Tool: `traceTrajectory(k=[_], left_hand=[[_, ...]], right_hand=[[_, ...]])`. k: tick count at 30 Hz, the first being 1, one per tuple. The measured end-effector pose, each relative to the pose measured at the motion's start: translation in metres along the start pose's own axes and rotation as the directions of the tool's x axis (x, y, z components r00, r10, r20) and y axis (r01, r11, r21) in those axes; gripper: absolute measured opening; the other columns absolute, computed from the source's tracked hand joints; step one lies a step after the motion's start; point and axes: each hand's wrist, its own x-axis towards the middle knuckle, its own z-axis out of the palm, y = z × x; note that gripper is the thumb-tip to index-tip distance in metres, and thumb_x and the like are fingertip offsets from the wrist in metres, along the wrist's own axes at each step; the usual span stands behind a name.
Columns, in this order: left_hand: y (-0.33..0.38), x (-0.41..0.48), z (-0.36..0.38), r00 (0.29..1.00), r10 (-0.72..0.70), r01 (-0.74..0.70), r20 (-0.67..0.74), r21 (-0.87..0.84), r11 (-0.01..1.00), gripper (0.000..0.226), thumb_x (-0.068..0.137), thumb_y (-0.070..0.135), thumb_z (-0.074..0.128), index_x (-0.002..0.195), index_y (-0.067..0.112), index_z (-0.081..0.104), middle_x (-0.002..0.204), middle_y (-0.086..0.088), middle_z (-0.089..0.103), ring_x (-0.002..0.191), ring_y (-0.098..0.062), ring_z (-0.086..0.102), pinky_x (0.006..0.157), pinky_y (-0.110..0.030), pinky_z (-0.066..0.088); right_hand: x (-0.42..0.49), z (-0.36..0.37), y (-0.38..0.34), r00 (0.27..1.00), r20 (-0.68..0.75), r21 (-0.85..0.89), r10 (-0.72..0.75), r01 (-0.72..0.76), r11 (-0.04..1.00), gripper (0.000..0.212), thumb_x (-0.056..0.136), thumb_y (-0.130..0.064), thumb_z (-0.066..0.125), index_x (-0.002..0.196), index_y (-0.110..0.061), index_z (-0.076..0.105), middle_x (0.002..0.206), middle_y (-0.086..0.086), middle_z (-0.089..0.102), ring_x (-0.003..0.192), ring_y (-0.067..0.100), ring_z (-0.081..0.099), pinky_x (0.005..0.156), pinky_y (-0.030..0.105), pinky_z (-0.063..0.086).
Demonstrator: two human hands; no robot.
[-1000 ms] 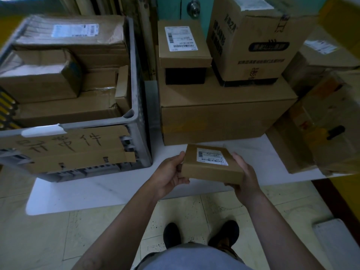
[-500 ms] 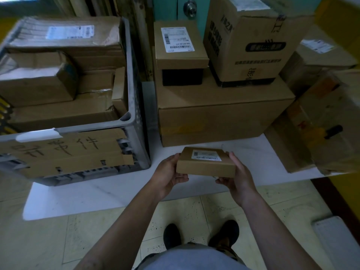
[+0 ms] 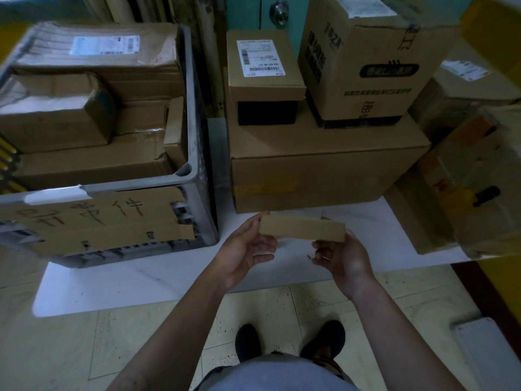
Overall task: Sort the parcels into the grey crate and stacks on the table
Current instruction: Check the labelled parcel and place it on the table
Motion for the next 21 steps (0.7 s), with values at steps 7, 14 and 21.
traceTrajectory(k=[7,14,21], left_hand=[[-0.004,-0.003,-0.004,0.995,0.060,-0.066,0.082,0.065,0.996,0.052,0.091,0.039,0.051,0.141,0.022,0.050,0.099,-0.010,0.072,0.089,-0.018,0.067,0.083,-0.037,0.053],[-0.006,-0.002,0.000,0.996,0.085,-0.085,0.008,0.212,0.974,0.055,0.085,0.048,0.051,0.133,0.021,0.054,0.087,-0.006,0.075,0.080,-0.016,0.068,0.075,-0.031,0.053],[-0.002,0.001,0.003,0.987,0.133,-0.097,-0.089,0.329,0.939,0.033,0.102,0.038,0.043,0.122,0.016,0.058,0.070,-0.003,0.073,0.066,-0.014,0.066,0.063,-0.024,0.052]], right_hand=[[-0.001,-0.005,0.002,0.999,0.030,0.044,0.017,-0.018,0.999,0.031,0.101,-0.010,0.030,0.107,-0.009,0.060,0.068,0.014,0.065,0.056,0.024,0.055,0.062,0.036,0.047],[-0.004,-0.008,0.005,0.998,0.037,0.052,0.044,-0.046,0.998,0.023,0.099,-0.012,0.030,0.096,-0.011,0.054,0.067,0.015,0.065,0.058,0.026,0.053,0.063,0.037,0.046],[-0.007,-0.011,0.006,0.994,0.110,0.046,0.020,-0.026,0.999,0.024,0.101,-0.018,0.034,0.110,-0.019,0.057,0.072,0.016,0.064,0.057,0.023,0.057,0.064,0.037,0.046]])
